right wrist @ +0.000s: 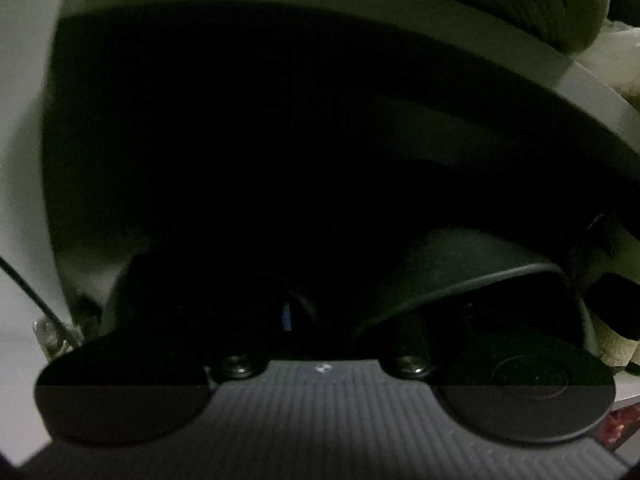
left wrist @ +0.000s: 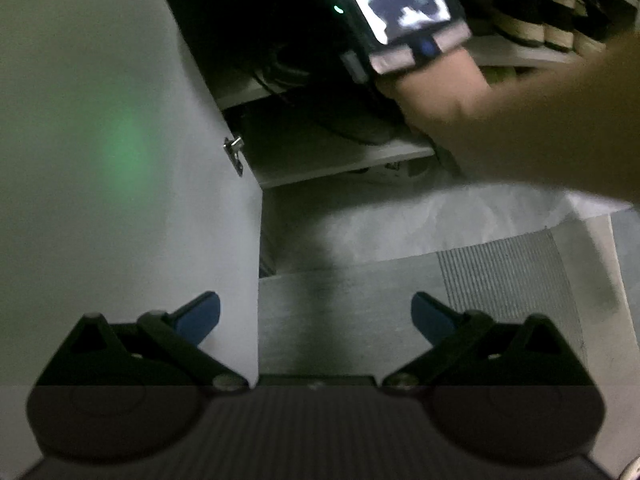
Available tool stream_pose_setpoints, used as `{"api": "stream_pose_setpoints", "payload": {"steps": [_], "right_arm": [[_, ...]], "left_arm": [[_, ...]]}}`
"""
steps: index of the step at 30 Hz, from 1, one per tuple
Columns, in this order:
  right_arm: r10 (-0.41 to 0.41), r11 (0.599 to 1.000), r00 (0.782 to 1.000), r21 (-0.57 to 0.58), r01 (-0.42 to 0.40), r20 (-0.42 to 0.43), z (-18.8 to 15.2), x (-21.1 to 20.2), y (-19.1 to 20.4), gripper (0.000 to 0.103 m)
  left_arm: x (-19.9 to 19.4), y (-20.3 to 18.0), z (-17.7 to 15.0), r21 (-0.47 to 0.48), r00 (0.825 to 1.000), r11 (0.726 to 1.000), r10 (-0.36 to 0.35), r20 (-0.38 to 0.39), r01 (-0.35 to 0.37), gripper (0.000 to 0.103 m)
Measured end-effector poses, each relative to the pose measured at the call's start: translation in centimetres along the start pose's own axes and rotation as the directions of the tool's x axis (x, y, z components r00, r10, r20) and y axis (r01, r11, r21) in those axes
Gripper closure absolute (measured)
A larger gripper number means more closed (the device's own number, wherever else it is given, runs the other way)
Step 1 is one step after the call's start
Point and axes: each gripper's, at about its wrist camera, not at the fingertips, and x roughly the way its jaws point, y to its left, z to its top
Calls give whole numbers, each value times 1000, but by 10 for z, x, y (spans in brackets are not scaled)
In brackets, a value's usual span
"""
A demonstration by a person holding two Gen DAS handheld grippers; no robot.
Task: Organize scattered shoes
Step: 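Push the black slides onto a cabinet shelf and open the right gripper, then withdraw the open right gripper from the shelf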
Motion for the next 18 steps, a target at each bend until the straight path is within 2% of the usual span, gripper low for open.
{"api": "stream_pose_setpoints", "payload": {"steps": [1, 2, 3, 9, 14, 18], "right_arm": [[23, 1000, 1000, 11, -23, -6, 3, -1, -1, 35], [44, 999, 999, 21, -43, -12, 6, -3, -1, 11], [57, 998, 998, 32, -56, -23, 8, -5, -3, 7], [76, 984, 991, 166, -57, -110, 12, -26, -22, 5], [87, 971, 985, 235, -50, -149, 3, -62, -33, 5], [94, 975, 985, 212, -62, -145, -1, -87, -36, 5]], "left_arm": [[0, 0, 0, -2, 1000, 1000, 2, 0, -2, 0], [-1, -2, -2, 3, 1000, 1000, 4, -1, -4, 0], [-2, -4, -4, 8, 1000, 1000, 5, -5, -4, 0], [-13, -17, -10, 18, 999, 1000, -24, -27, 24, 0], [-19, -26, -14, 53, 999, 998, -33, -20, 34, 0], [-17, -24, -16, 41, 999, 999, -27, -35, 28, 0]]}}
